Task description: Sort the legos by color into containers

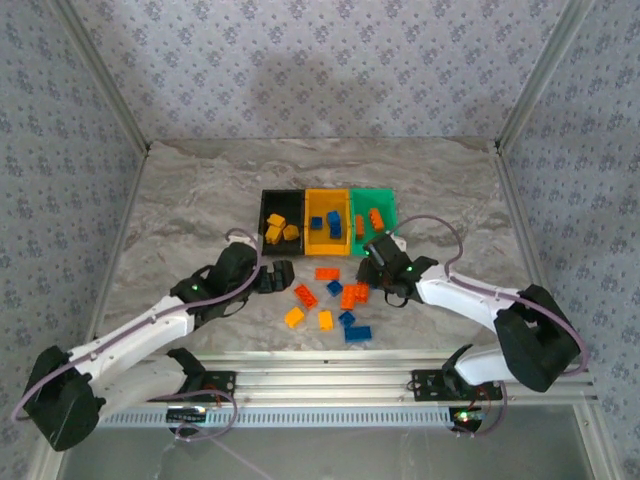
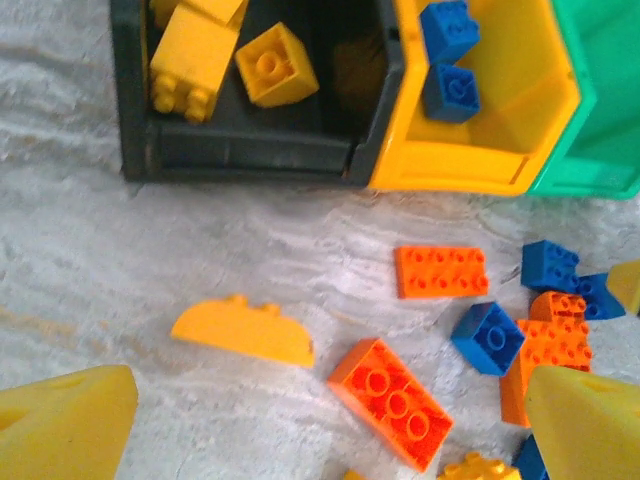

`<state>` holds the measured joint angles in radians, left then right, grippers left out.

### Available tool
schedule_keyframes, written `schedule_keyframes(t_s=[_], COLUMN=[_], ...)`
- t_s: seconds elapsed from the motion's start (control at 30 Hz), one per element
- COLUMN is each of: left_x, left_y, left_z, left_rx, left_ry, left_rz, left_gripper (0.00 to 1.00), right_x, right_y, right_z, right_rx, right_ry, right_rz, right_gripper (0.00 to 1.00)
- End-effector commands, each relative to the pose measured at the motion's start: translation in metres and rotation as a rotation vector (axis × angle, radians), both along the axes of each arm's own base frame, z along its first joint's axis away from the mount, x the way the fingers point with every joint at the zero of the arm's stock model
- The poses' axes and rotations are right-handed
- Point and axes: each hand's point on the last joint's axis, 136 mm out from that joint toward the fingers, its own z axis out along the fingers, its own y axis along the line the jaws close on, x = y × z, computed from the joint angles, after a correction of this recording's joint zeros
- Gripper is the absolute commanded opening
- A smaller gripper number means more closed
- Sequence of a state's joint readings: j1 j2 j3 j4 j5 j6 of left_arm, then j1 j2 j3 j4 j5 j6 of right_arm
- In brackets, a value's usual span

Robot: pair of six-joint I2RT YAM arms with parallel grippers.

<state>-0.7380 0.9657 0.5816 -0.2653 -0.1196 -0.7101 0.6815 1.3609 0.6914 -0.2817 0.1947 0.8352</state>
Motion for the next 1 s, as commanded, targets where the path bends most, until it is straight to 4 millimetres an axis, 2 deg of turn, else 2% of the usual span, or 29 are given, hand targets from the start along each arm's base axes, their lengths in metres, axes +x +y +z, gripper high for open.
schedule_keyframes(t_s=[0.0, 0.17, 0.27, 0.5, 0.63, 0.7, 0.87, 0.97], left_x=[-0.004, -0.005, -0.004, -0.004, -0.006, -0.008, -0.011, -0.013], left_y=[0.006, 0.013, 0.018, 0.022, 0.023, 0.024, 0.023, 0.022], left_z=[0.002, -0.002, -0.002, -0.005, -0.007, -0.008, -0.013, -0.017], left_rx=[-0.021, 0.011, 0.035, 0.055, 0.056, 0.059, 0.06, 0.058], left_ry=[0.002, 0.002, 0.001, 0.004, 0.0, 0.001, 0.014, 0.029], left_rz=[0.036, 0.05, 0.063, 0.078, 0.072, 0.067, 0.051, 0.045], left_gripper=[1.0, 1.0, 1.0, 1.0, 1.0, 1.0, 1.0, 1.0], right_x=[0.0, 0.0, -0.001, -0.004, -0.004, -0.003, 0.011, 0.03], right_y=[-0.011, -0.009, -0.012, -0.016, -0.016, -0.008, 0.04, 0.07], right_z=[-0.01, -0.022, -0.026, -0.014, 0.013, 0.033, 0.08, 0.097], right_rx=[-0.055, -0.058, -0.065, -0.048, -0.028, 0.003, 0.059, 0.05], right_ry=[0.025, 0.051, 0.061, 0.028, -0.032, -0.069, -0.15, -0.177], right_rz=[-0.04, -0.032, -0.042, -0.044, -0.005, 0.039, 0.2, 0.251], right_gripper=[0.57, 0.51, 0.41, 0.23, 0.16, 0.15, 0.14, 0.14])
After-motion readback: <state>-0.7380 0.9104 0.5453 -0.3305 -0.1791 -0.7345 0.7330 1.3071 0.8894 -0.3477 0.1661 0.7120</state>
